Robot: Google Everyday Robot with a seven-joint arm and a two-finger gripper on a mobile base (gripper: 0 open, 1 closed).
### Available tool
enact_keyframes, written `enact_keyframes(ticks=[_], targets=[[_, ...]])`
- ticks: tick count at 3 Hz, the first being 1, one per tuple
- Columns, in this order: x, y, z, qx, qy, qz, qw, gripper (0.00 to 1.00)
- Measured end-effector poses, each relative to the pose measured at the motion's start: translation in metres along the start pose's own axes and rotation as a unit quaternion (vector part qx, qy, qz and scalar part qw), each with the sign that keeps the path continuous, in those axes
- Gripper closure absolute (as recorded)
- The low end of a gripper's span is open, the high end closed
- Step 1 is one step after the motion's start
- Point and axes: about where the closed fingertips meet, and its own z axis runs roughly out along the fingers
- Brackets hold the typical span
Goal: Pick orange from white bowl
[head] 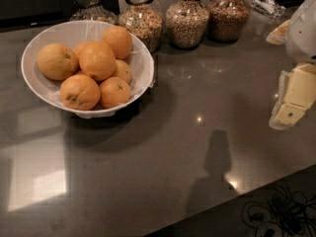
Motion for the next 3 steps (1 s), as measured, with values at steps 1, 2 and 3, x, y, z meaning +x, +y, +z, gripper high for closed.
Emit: enact_keyframes(ticks=[1, 2, 3], targets=[[0.000, 0.000, 0.000, 0.000, 0.000, 0.000, 1.0000, 0.00], [-0.037, -0.010, 0.025, -0.015, -0.028, -0.033, 0.9990, 0.00], [-0.092, -0.025, 0.045, -0.025, -0.073, -0.082, 0.9936, 0.00]])
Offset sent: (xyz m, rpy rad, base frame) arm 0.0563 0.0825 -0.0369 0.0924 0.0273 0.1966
